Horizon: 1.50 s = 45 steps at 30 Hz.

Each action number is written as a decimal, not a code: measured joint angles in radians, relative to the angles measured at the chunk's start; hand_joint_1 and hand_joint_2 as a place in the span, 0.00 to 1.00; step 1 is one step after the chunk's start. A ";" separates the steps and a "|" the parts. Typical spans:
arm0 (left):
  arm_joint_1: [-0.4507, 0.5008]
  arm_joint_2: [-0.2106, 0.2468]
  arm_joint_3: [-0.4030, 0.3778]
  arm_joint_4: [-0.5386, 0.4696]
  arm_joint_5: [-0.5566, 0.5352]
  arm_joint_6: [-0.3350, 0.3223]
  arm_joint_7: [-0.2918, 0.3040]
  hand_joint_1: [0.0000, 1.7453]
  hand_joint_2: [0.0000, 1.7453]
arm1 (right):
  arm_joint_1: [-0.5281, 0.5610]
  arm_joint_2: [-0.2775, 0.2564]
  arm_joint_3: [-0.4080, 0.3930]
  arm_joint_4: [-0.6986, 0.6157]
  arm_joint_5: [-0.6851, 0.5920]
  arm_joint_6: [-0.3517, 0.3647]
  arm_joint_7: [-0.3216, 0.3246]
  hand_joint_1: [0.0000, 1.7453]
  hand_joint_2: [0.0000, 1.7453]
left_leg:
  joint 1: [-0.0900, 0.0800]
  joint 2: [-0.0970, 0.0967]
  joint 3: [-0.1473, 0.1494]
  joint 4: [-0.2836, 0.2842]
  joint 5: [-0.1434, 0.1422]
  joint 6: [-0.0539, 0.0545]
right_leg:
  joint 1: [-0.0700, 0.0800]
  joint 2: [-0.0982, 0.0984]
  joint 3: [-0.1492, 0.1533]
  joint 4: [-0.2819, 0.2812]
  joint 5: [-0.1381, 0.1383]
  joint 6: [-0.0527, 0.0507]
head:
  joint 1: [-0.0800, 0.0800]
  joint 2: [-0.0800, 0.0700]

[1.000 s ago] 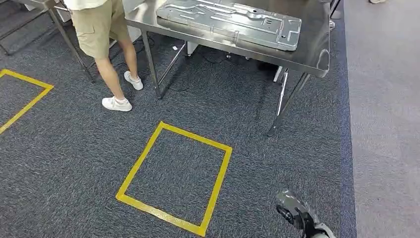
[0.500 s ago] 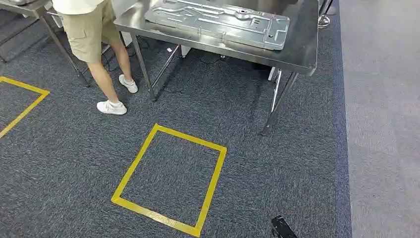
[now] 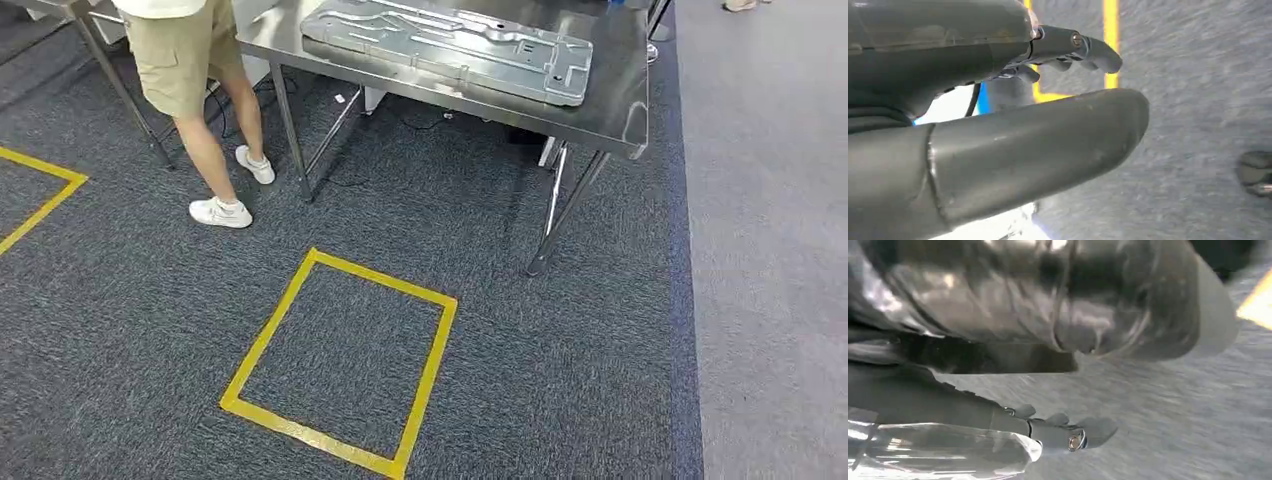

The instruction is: Take the parts from the cabinet and place them on the table.

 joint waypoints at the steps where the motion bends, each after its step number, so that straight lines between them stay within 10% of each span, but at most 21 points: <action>1: -0.020 0.000 -0.006 -0.025 0.002 0.000 0.002 0.00 0.00 | 0.024 0.002 -0.001 0.032 -0.004 0.000 -0.001 0.00 0.00 | -0.006 0.001 0.001 -0.001 0.000 0.001 | 0.005 0.000 0.034 -0.075 0.053 -0.014 | 0.000 0.000; 3: -0.050 0.002 -0.019 -0.077 0.007 -0.001 0.002 0.00 0.00 | 0.060 0.006 -0.003 0.091 -0.010 0.000 -0.002 0.00 0.00 | -0.016 -0.001 0.006 -0.009 0.001 0.003 | 0.031 0.000 0.124 -0.258 0.137 -0.069 | 0.000 0.000; 4: -0.065 -0.011 -0.027 -0.095 0.009 -0.004 0.003 0.00 0.00 | 0.073 -0.006 -0.009 0.116 -0.012 -0.001 -0.002 0.00 0.00 | -0.010 -0.001 0.009 -0.012 0.003 0.002 | 0.044 0.000 0.141 -0.294 0.129 -0.104 | -0.008 0.000; 5: -0.072 0.002 -0.029 -0.106 0.011 -0.003 0.004 0.00 0.00 | 0.081 0.009 -0.010 0.136 -0.014 0.001 -0.004 0.00 0.00 | -0.006 -0.022 0.005 -0.020 0.004 -0.004 | 0.046 -0.005 0.146 -0.297 0.139 -0.107 | -0.010 0.000; 8: -0.040 -0.010 -0.034 -0.057 0.024 -0.011 0.011 0.00 0.00 | 0.064 -0.002 -0.015 0.085 -0.027 0.000 -0.008 0.00 0.00 | 0.005 0.000 0.023 -0.047 0.013 -0.025 | 0.062 0.009 0.167 -0.336 0.157 -0.114 | 0.002 0.000; 9: 0.006 -0.008 -0.035 -0.015 0.028 -0.011 0.017 0.00 0.00 | 0.021 0.010 -0.015 0.037 -0.031 0.000 -0.012 0.00 0.00 | 0.003 0.019 0.038 -0.033 0.007 -0.016 | 0.043 0.011 0.198 -0.402 0.191 -0.108 | 0.000 0.000; 11: 0.067 -0.008 -0.044 0.042 0.030 -0.013 0.018 0.00 0.00 | -0.043 0.014 -0.016 -0.018 -0.031 0.003 -0.013 0.00 0.00 | 0.002 -0.003 -0.011 0.056 -0.055 -0.027 | 0.038 0.035 0.210 -0.429 0.203 -0.116 | 0.000 0.000; 14: 0.133 0.006 -0.046 0.112 0.029 -0.012 0.019 0.00 0.00 | -0.110 0.020 -0.016 -0.085 -0.031 0.003 -0.013 0.00 0.00 | 0.003 -0.009 -0.106 0.233 -0.139 -0.051 | 0.026 0.039 0.194 -0.400 0.188 -0.087 | 0.000 0.000; 16: 0.146 0.017 -0.046 0.125 0.029 -0.012 0.019 0.00 0.00 | -0.120 0.023 -0.016 -0.094 -0.031 0.003 -0.011 0.00 0.00 | 0.008 -0.008 -0.077 0.175 -0.088 -0.066 | 0.015 0.031 0.179 -0.367 0.169 -0.061 | 0.000 0.000; 18: 0.126 0.023 -0.046 0.117 0.029 -0.012 0.017 0.00 0.00 | -0.100 0.029 -0.016 -0.081 -0.031 0.003 -0.009 0.00 0.00 | 0.018 -0.003 0.016 0.008 -0.013 -0.081 | 0.002 0.020 0.161 -0.319 0.143 -0.037 | -0.001 0.000; 21: 0.059 0.021 -0.048 0.052 0.029 -0.014 0.014 0.00 0.00 | -0.032 0.028 -0.018 -0.017 -0.031 0.002 -0.008 0.00 0.00 | 0.008 -0.006 0.007 0.023 -0.019 -0.037 | 0.009 0.009 0.142 -0.275 0.113 -0.021 | -0.001 0.000; 25: -0.050 0.018 -0.053 -0.069 0.029 -0.014 0.011 0.00 0.00 | 0.072 0.030 -0.018 0.118 -0.032 0.003 -0.007 0.00 0.00 | 0.014 -0.015 0.005 0.023 -0.019 -0.017 | 0.006 0.002 0.136 -0.243 0.087 -0.008 | 0.002 0.000; 29: -0.135 0.018 -0.053 -0.186 0.029 -0.014 0.011 0.00 0.00 | 0.157 0.029 -0.018 0.242 -0.032 0.003 -0.007 0.00 0.00 | 0.015 -0.030 -0.004 0.024 -0.019 -0.013 | -0.009 0.001 0.002 0.022 -0.043 0.012 | 0.000 0.000; 31: -0.147 0.019 -0.053 -0.208 0.029 -0.014 0.011 0.00 0.00 | 0.174 0.029 -0.018 0.265 -0.032 0.003 -0.007 0.00 0.00 | 0.019 -0.040 -0.002 0.022 -0.018 -0.013 | -0.012 0.001 0.002 0.007 -0.003 0.012 | 0.001 0.000; 34: -0.115 0.017 -0.055 -0.199 0.029 -0.013 0.013 0.00 0.00 | 0.153 0.029 -0.019 0.245 -0.032 0.003 -0.009 0.00 0.00 | 0.019 -0.045 0.013 0.011 -0.019 -0.015 | -0.002 0.009 0.125 -0.262 0.141 -0.021 | 0.001 0.000; 39: 0.001 0.005 -0.061 -0.073 0.030 -0.014 0.018 0.00 0.00 | 0.026 0.029 -0.019 0.115 -0.032 0.002 -0.011 0.00 0.00 | 0.036 -0.045 0.030 -0.044 0.008 -0.058 | 0.017 0.032 0.153 -0.324 0.150 -0.055 | 0.001 0.000; 40: 0.030 0.005 -0.063 -0.043 0.030 -0.014 0.018 0.00 0.00 | -0.004 0.029 -0.019 0.080 -0.032 0.002 -0.011 0.00 0.00 | 0.031 -0.036 0.033 -0.035 -0.001 -0.055 | -0.001 0.026 0.178 -0.363 0.165 -0.054 | -0.001 0.000; 45: 0.147 0.013 -0.064 0.106 0.031 -0.014 0.019 0.00 0.00 | -0.116 0.031 -0.020 -0.069 -0.032 0.003 -0.011 0.00 0.00 | 0.017 -0.021 -0.123 0.262 -0.133 -0.053 | 0.015 0.027 0.178 -0.360 0.162 -0.053 | -0.001 0.000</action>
